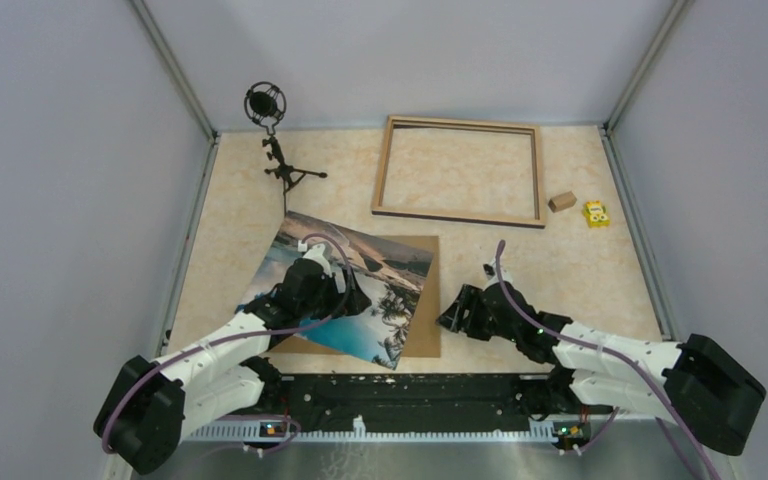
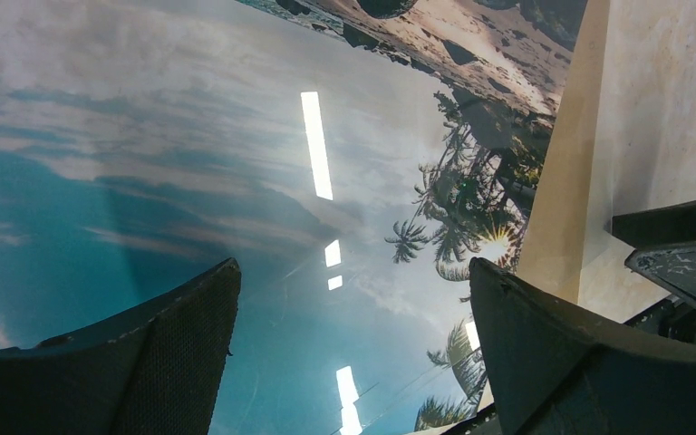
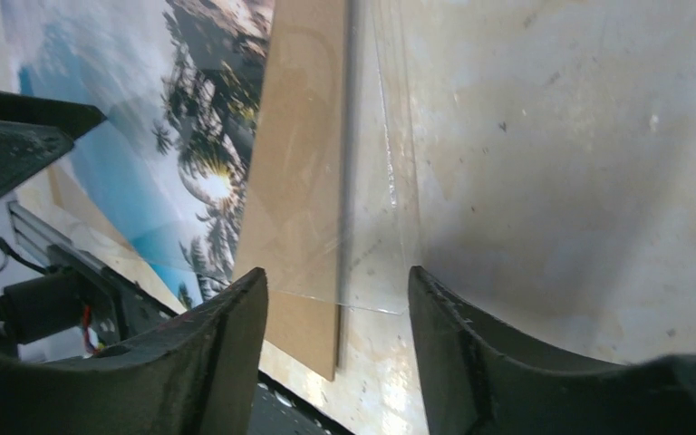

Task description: Put the photo into the frame

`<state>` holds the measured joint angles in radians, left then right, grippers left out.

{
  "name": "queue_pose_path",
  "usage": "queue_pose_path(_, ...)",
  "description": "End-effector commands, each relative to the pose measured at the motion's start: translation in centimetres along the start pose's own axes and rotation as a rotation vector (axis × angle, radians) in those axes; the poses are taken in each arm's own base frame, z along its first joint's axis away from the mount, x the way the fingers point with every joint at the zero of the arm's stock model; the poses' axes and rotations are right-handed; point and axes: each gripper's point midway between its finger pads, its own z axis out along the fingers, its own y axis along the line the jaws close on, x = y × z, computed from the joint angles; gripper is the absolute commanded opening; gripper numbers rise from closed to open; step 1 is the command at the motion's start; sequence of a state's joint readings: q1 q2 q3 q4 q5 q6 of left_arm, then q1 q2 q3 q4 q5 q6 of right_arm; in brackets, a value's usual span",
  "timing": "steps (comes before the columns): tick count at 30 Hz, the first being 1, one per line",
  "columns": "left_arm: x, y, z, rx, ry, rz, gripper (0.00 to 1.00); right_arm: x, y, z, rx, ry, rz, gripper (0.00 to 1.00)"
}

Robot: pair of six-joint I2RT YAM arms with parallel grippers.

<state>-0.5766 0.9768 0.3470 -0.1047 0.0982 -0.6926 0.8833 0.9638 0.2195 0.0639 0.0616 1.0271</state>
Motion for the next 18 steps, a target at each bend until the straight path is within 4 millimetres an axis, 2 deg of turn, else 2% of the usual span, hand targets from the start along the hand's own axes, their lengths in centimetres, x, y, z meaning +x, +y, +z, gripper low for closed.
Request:
queue_pose_path(1, 1.4, 1.3, 0.2, -0.025, 0.023, 0.006, 0.98, -2.0, 3.8, -0.1, -0.151, 0.004, 0.018, 0.63)
queue_pose_path(4, 1.8, 1.6, 0.2, -0.027, 0.029, 0.01, 0.98, -2.7, 2.7, -0.2, -0.106, 0.013, 0.003, 0.72)
queue_pose_path(9, 1.8, 1.5, 0.3, -0.019, 0.027, 0.01, 0.98, -3.2, 1.4, -0.1, -0.1, 0.098, -0.037, 0.78)
queue_pose_path(14, 2.0, 1.6, 0.5, -0.02, 0.036, 0.009, 0.98, -3.4, 1.1, -0.1, -0.201, 0.212, -0.031, 0.79)
queue_pose_path(15, 2.1, 1.6, 0.5, -0.02, 0.04, 0.009, 0.98, -4.0, 1.0, 0.1, -0.216, 0.221, -0.025, 0.78)
queue_pose_path(18, 2.3, 1.6, 0.5, -0.015, 0.045, 0.007, 0.98, -4.0, 1.2, 1.0, -0.263, 0.289, -0.027, 0.76)
